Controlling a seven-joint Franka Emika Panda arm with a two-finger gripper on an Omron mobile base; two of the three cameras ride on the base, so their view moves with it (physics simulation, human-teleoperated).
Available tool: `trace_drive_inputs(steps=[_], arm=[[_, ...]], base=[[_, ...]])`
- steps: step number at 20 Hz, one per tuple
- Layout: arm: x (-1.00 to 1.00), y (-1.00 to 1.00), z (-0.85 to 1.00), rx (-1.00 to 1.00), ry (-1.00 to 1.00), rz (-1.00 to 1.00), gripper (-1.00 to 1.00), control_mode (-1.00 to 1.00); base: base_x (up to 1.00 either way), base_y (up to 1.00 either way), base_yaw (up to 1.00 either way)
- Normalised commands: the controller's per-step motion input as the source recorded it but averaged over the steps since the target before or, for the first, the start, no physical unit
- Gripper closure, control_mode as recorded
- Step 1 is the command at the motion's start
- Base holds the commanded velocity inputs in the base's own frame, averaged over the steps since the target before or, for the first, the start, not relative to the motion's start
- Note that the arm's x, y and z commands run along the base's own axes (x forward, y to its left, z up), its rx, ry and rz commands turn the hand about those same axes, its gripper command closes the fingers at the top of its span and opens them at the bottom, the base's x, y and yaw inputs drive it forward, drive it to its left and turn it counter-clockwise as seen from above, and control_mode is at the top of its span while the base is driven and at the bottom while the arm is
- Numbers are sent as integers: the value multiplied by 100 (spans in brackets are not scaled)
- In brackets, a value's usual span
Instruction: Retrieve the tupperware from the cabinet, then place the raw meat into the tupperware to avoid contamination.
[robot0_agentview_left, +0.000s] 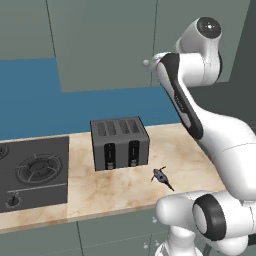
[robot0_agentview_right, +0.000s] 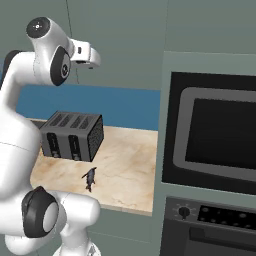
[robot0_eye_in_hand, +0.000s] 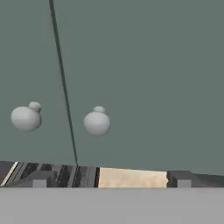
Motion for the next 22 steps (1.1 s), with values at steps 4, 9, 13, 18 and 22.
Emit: trace_drive_inputs(steps=[4,9,13,18,22], arm=[[28,28,28,-6,-13,-5,-100,-100],[26,19,14,-6,-7,-2,-100,-100],[2,0,0,0,0,0,-100,-100],[1,-5,-5,0,5,0,-100,-100],[18,-9,-22,0,6,0,-100,-100]], base=[[0,0,0],[0,0,0],[0,0,0],[0,0,0],[0,0,0]])
